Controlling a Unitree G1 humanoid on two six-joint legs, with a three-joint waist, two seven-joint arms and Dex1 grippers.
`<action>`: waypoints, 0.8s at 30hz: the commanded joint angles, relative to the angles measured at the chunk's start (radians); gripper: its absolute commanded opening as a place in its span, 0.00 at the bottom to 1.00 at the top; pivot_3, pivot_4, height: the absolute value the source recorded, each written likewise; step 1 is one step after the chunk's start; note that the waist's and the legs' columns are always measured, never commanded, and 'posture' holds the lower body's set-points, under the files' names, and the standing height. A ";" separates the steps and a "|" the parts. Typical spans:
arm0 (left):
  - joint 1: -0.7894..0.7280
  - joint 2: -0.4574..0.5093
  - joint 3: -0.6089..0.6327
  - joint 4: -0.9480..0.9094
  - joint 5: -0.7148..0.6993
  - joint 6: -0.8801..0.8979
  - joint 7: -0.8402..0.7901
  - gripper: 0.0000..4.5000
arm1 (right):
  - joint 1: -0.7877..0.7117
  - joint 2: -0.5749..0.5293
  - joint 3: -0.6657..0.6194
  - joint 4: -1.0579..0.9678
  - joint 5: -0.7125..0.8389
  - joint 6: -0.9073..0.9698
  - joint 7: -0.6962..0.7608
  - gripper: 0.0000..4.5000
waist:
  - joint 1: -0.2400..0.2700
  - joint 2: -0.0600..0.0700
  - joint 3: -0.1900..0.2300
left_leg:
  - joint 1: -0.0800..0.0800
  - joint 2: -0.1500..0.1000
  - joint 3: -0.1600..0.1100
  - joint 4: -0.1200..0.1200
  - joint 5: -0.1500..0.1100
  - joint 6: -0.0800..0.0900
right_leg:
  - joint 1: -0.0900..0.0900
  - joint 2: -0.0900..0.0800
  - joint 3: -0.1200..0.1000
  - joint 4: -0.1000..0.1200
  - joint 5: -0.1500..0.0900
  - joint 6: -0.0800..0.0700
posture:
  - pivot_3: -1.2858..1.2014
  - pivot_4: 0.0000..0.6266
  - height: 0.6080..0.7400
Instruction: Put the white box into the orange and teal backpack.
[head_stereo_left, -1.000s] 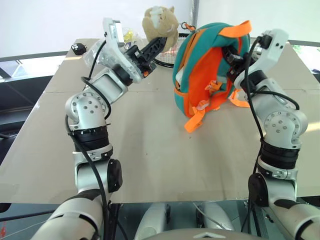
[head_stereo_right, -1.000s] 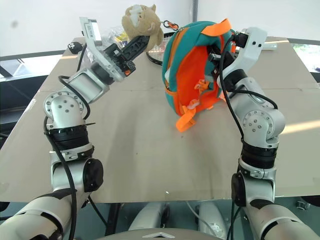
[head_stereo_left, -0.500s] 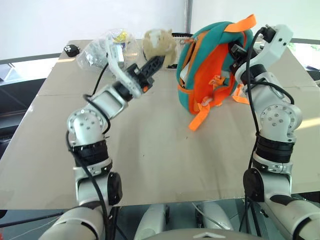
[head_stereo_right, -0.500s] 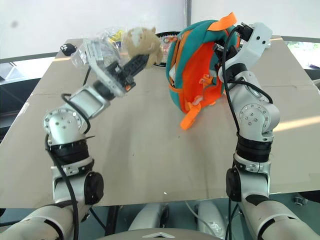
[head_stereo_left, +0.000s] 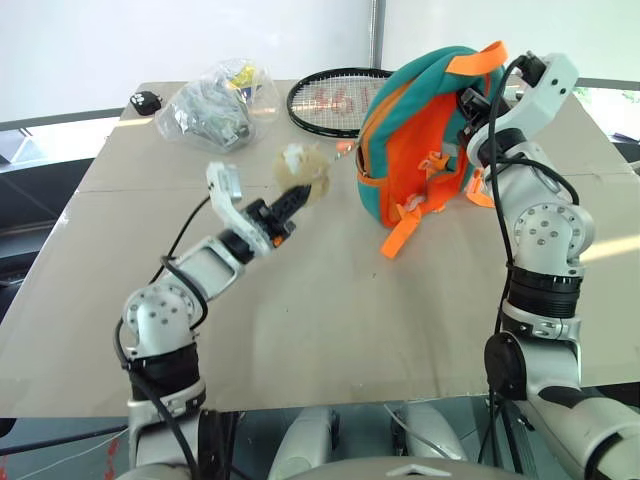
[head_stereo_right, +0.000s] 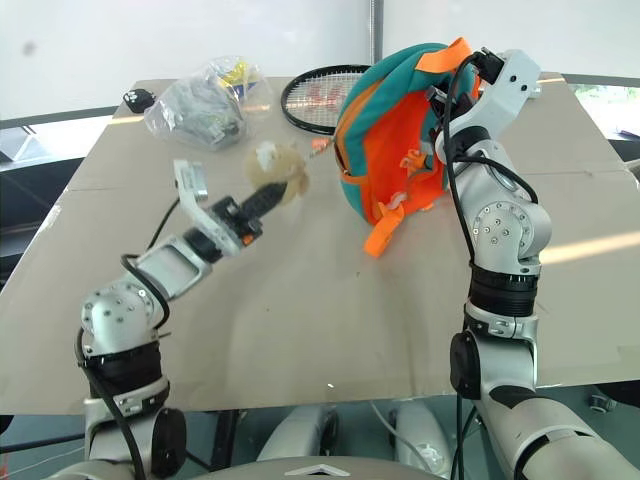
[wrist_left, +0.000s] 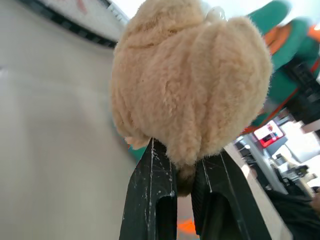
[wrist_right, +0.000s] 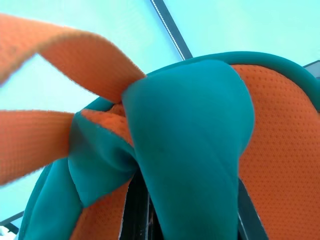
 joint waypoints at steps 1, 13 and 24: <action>0.081 0.009 -0.043 0.164 0.250 -0.090 0.099 0.00 | -0.043 -0.046 -0.127 -0.058 -0.015 -0.094 -0.051 0.01 | 0.003 0.000 0.000 | 0.000 0.000 0.000 -0.001 0.000 0.000 | 0.000 0.000 0.000 0.000 0.000 0.000 | 0.52 0.24 1.00; -0.109 -0.108 -0.233 0.273 0.423 -0.251 -0.051 0.00 | 0.130 -0.203 -0.031 -0.317 0.062 0.082 0.061 0.01 | 0.027 0.000 -0.001 | -0.001 -0.001 -0.001 -0.002 0.001 -0.001 | 0.000 -0.001 -0.001 0.000 0.000 0.000 | 0.52 0.24 1.00; -0.030 0.023 -0.296 0.132 0.562 -0.407 -0.346 0.37 | 0.407 -0.423 0.130 -0.399 -0.001 0.141 0.403 0.43 | 0.021 0.000 -0.001 | 0.001 0.002 0.004 -0.005 0.001 -0.001 | 0.000 0.001 0.002 -0.002 0.000 0.000 | 0.52 0.24 1.00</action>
